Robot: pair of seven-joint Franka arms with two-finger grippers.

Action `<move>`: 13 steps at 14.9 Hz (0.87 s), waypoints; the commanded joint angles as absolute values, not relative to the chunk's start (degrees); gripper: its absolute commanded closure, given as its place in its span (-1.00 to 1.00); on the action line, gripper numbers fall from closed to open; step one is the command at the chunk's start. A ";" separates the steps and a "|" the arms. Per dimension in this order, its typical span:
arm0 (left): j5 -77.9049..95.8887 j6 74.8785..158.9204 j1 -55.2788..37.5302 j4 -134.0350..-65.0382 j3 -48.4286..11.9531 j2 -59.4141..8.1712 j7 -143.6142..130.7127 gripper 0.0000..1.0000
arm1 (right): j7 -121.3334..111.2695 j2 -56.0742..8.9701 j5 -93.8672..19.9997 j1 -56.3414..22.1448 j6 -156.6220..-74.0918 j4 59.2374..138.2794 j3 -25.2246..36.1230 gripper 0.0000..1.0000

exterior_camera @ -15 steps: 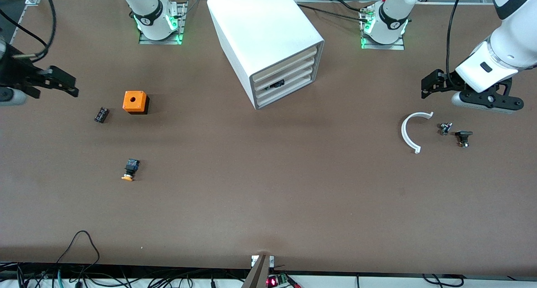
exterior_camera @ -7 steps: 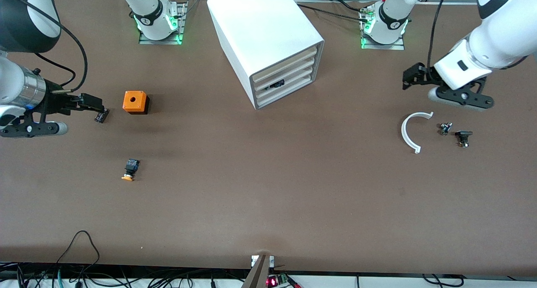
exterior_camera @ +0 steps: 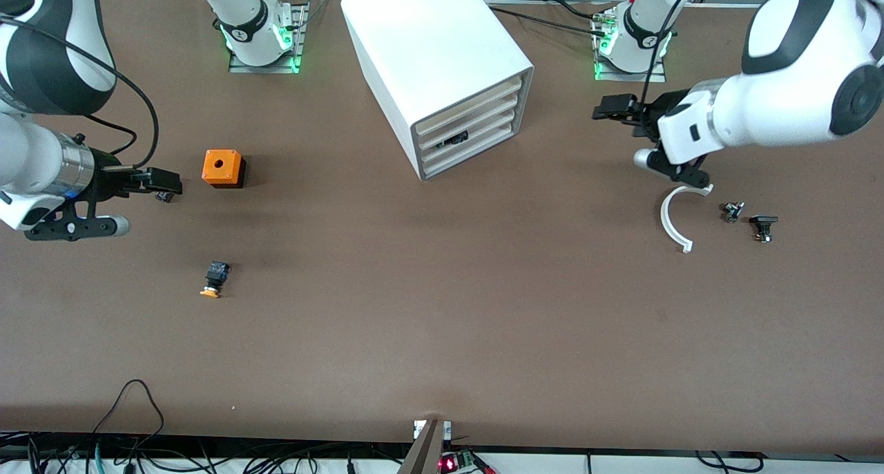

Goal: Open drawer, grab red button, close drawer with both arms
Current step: 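Move the left gripper toward the drawer handle while the right gripper advances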

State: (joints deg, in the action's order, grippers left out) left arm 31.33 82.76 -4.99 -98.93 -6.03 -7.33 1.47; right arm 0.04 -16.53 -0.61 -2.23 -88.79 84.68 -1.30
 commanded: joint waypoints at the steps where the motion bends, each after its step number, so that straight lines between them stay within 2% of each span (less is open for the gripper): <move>1: 39.09 85.41 -4.92 -100.97 -6.15 -8.26 2.90 -1.00 | 7.60 -17.05 -1.06 -3.86 -90.52 84.11 -1.14 -1.00; 3: 42.52 88.92 -5.19 -104.22 -6.41 -8.35 7.62 -1.00 | 13.86 -17.75 -0.79 -5.79 -93.15 84.11 -1.14 -1.00; 10: 62.81 102.99 -5.27 -124.16 -6.59 -8.44 38.28 -1.00 | 23.01 -20.74 -1.67 -10.36 -97.46 84.20 -1.23 -1.00; 13: 69.77 107.56 -5.36 -130.15 -9.92 -8.61 45.33 -0.99 | 25.92 -21.62 -3.59 -11.68 -99.84 84.11 -1.32 -1.00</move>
